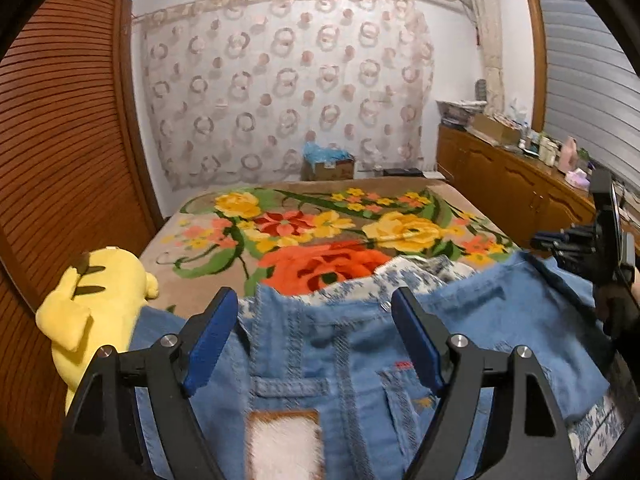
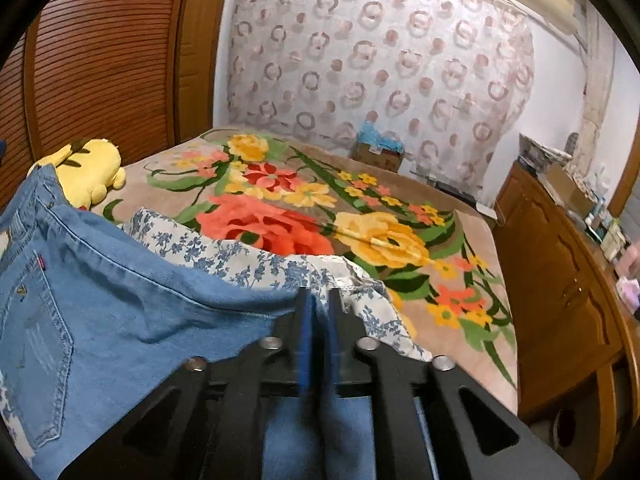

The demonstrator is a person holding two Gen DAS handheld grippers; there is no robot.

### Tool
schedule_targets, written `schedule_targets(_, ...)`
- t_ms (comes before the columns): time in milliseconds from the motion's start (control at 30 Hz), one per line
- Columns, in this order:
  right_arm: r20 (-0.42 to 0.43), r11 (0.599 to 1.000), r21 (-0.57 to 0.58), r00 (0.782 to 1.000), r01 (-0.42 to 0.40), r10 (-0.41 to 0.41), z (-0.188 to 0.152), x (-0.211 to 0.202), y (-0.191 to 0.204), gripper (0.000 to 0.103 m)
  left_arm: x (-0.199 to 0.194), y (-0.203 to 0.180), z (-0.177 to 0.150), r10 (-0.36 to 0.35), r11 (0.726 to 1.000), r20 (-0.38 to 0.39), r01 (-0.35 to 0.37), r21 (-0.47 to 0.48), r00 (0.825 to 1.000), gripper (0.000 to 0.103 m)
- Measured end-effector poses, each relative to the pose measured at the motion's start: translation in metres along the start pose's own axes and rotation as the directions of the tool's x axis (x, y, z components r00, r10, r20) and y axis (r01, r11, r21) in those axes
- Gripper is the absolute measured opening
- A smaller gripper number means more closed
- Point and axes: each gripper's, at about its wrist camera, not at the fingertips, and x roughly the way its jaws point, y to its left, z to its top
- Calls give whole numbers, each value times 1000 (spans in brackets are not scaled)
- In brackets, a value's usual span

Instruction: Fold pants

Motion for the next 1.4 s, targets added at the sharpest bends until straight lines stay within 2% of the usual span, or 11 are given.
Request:
schedule_targets(33,4,1000,12,1000,-4,4,-3,-6,-1,34,0,-3,-3,-14,1000,-11,14,-2,1000,80)
schedule_targets(67,5,1000,22,1000,-9,9,-5,-10,-2,36,1,-8,-8,-38,999,-28,38,-3,999,80)
schedule_targets(367,-21,993,113,999,-27,30,-55,-68,-15,38,5,-53,-44,-188,982,-109,190,16,976,80)
schedule_targets(467,-61,994,109,998,16,-10,-73,-83,-18,38,8,-68,-53,-221,972,-138,229,48,965,80)
schedule_targets(733,-154,989,141,988,43,-21,-107,-94,-24,38,16,-89,-68,-254,957,-199,276,90,946,80)
schedule_targets(967,-211,997,58,977,54,-40,-99,-77,-19,38,21,-94,-77,-240,955,-228,272,118,944,80)
schedule_targets(1000,-214,998,41,976,52,-42,-97,-76,-18,34,22,-95,-78,-238,956,-230,270,119,944,80)
schedule_targets(1033,-218,999,18,975,45,-40,-94,-76,-15,21,22,-95,-79,-236,956,-233,269,120,943,80)
schedule_targets(1100,-228,999,-33,973,33,-39,-90,-75,-9,5,24,-96,-79,-233,956,-233,267,124,944,80)
schedule_targets(1267,-187,996,-76,980,55,-68,-77,-82,-13,1,25,-100,-82,-221,959,-231,255,128,947,80)
schedule_targets(1400,-132,991,-73,984,111,-120,-53,-86,-33,1,25,-100,-81,-225,958,-232,258,124,946,80)
